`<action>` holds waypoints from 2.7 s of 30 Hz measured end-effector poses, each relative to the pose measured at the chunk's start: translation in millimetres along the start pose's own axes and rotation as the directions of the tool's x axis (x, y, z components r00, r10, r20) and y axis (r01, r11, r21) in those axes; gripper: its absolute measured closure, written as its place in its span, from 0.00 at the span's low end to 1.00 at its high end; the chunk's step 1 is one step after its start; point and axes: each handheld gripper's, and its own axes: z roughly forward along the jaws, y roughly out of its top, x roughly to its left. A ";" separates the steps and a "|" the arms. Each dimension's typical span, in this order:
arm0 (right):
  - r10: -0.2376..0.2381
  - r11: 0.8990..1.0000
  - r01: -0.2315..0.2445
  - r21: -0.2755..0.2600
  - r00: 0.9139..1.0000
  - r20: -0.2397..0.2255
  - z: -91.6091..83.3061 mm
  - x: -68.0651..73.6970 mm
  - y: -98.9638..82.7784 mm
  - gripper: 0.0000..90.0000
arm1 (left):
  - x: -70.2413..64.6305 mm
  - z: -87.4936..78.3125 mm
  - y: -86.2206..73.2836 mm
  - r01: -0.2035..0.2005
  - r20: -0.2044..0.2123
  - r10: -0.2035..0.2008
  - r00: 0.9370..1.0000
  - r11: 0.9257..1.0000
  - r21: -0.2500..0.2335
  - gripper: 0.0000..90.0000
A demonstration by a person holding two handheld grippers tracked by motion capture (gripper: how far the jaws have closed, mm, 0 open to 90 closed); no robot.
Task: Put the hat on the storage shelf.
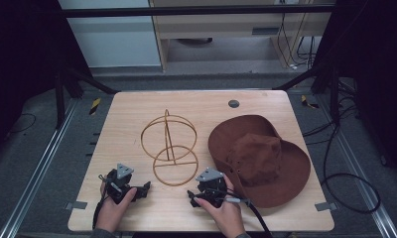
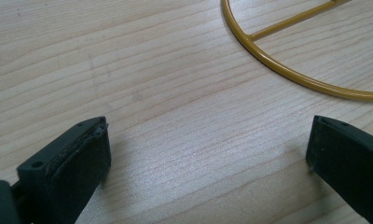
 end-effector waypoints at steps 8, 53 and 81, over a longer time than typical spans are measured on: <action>0.001 1.000 -0.001 0.000 1.000 0.001 0.0 0.1 0.0 0.13 | -0.3 -0.2 0.1 -0.001 0.000 0.001 1.000 1.000 0.002 0.00; -0.005 0.998 -0.002 0.065 0.993 0.114 -193.1 -144.7 56.2 0.11 | -1.1 -0.4 0.1 -0.005 0.005 0.005 1.000 1.000 0.004 0.00; 0.046 0.978 -0.069 0.195 0.992 0.122 -182.6 -208.4 67.7 0.15 | -1.1 0.2 0.6 -0.007 0.008 0.007 1.000 1.000 0.004 0.00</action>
